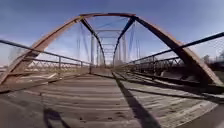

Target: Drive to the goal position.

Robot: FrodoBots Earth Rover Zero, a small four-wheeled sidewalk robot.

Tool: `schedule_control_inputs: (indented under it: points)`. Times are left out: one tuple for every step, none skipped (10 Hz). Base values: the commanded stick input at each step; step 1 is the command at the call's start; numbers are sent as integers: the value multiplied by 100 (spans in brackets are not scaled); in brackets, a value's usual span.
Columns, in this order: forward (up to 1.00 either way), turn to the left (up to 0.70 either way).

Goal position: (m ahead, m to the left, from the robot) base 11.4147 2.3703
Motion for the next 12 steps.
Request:
schedule_control_inputs:
  points:
    - [85,0]
    - [85,0]
    - [85,0]
    - [85,0]
    - [85,0]
    - [85,0]
    - [85,0]
    - [89,0]
    - [100,0]
    - [100,0]
    - [100,0]
    - [100,0]
